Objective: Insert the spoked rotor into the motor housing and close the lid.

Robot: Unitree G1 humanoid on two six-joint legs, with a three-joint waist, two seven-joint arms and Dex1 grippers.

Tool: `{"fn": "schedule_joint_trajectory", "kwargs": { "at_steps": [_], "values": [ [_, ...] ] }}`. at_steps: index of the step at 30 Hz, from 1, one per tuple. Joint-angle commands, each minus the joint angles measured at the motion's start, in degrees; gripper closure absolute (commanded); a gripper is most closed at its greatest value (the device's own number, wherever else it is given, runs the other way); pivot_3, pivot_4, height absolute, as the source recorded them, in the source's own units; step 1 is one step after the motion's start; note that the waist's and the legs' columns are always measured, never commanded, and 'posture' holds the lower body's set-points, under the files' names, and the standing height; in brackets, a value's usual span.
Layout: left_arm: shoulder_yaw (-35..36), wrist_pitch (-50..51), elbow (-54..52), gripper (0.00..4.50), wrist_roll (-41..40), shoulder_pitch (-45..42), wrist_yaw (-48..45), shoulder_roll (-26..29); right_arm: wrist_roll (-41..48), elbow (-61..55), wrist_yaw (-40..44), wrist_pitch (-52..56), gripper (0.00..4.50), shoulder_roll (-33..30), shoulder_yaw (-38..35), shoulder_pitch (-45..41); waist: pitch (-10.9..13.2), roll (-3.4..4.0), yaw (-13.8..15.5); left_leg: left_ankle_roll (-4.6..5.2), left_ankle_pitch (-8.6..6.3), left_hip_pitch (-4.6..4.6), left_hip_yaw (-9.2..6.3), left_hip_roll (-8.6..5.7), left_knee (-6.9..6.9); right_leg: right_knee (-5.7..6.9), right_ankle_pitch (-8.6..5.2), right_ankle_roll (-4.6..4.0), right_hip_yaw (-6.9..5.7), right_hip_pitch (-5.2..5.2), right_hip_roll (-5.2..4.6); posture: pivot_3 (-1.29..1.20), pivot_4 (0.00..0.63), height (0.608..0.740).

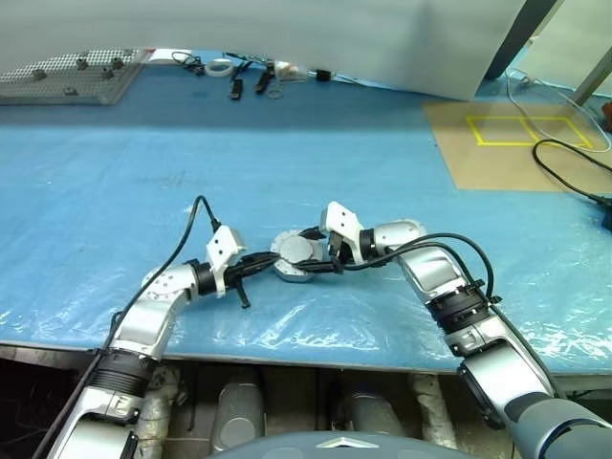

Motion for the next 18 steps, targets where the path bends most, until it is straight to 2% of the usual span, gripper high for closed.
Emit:
{"fn": "schedule_joint_trajectory", "kwargs": {
  "at_steps": [1,8,14,18],
  "values": [
    [-1.7,-2.2,2.4,4.5,2.4,-0.4,-0.2,-0.6,-1.2,1.6,-1.0,2.4,1.52,-1.1,0.3,1.7,0.0,0.01,0.1,0.0,0.0,0.0,0.0,-0.01,0.0,0.0,0.0,0.0,0.0,0.01,-0.01,0.0,0.15,0.74],
    [-2.7,-9.5,12.3,4.5,7.3,-2.1,1.1,-0.6,-1.1,1.5,-1.0,3.0,1.52,-1.0,0.3,1.5,-0.1,0.04,1.0,0.0,0.0,0.33,0.01,-0.03,-0.07,-0.04,-0.03,0.05,0.03,0.29,-0.03,0.0,0.15,0.74],
    [-3.3,-13.7,17.1,4.5,8.7,-3.3,1.3,-1.4,-0.6,0.9,-1.1,3.7,1.52,-1.3,0.1,1.6,-0.2,0.16,1.4,-0.01,-0.01,0.62,0.03,-0.04,-0.2,-0.14,-0.25,0.44,0.06,0.53,-0.03,0.0,0.15,0.74],
    [-3.5,-15.2,18.2,4.5,8.5,-3.4,0.8,-1.6,-0.2,0.3,-1.0,4.0,0.16,-1.5,-0.4,1.6,-0.2,0.16,1.4,-0.01,-0.01,0.62,0.03,-0.04,-0.21,-0.16,-0.25,0.44,0.06,0.54,-0.03,0.0,0.15,0.74]
  ]
}}
